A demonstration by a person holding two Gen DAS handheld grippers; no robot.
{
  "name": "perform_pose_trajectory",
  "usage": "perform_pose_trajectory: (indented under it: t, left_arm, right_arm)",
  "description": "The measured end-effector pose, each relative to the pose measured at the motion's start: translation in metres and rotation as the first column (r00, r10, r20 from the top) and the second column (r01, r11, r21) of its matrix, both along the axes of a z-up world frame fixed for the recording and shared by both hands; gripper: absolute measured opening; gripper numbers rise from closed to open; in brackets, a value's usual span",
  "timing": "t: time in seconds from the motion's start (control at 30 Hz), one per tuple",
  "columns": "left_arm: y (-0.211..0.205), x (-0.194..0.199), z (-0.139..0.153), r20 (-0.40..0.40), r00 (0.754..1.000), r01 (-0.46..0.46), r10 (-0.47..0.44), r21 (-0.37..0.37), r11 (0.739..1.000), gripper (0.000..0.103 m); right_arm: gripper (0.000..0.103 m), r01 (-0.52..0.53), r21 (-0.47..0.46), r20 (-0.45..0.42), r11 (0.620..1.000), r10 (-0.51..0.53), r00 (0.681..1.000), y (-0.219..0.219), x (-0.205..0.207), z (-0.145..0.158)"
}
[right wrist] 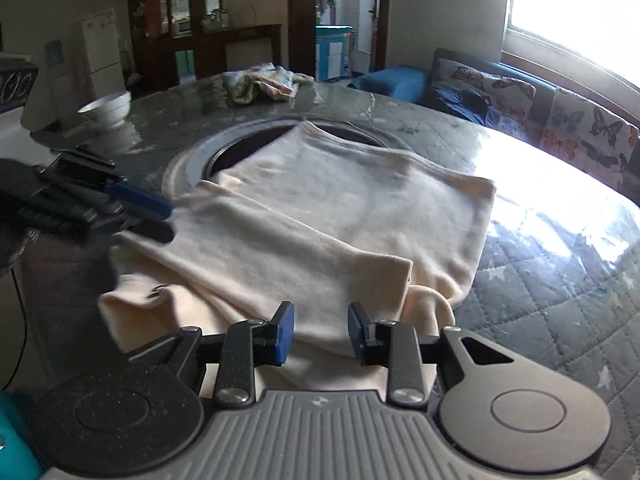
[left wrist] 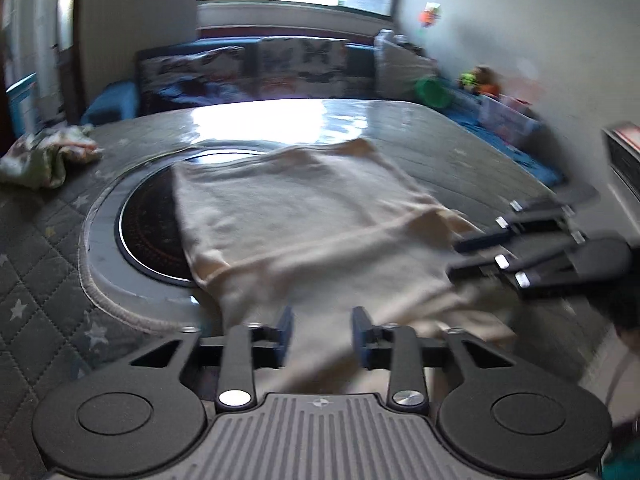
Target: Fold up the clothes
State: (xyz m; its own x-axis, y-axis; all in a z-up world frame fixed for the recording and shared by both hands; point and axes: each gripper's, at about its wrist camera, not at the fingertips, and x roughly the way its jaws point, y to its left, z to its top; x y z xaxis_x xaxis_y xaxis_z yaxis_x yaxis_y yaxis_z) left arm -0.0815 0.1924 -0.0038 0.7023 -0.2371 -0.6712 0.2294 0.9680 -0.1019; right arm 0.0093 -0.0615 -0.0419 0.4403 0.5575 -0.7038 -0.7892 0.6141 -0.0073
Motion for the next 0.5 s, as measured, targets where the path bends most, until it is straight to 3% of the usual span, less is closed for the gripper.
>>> perform_pose_trajectory:
  t: [0.23,0.3,0.37,0.43,0.5]
  left_arm:
    - [-0.03,-0.03,-0.003,0.008,0.991,0.132,-0.133,0.061,0.989,0.057]
    - [-0.037,-0.029,-0.008,-0.002,0.99,0.142,-0.142,0.069,0.987,0.057]
    - [-0.041,-0.027,-0.014,-0.011,0.99,0.14,-0.14,0.085,0.986,0.046]
    - [-0.042,-0.024,-0.016,-0.016,0.991,0.134,-0.133,0.094,0.987,0.021]
    - [-0.04,-0.022,-0.015,-0.012,0.992,0.126,-0.125,0.084,0.988,0.012]
  right_arm:
    - [0.035,-0.077,-0.077,0.05,0.994,0.081,0.995,-0.012,-0.03,0.015]
    - [0.044,-0.097,-0.096,0.06,0.991,0.103,0.993,-0.015,-0.038,0.018]
    - [0.045,-0.117,-0.129,0.076,0.985,0.127,0.989,-0.017,-0.047,0.019]
    - [0.048,-0.149,-0.164,0.093,0.975,0.166,0.982,-0.017,-0.056,0.018]
    - [0.05,-0.179,-0.193,0.116,0.965,0.203,0.972,-0.017,-0.065,0.016]
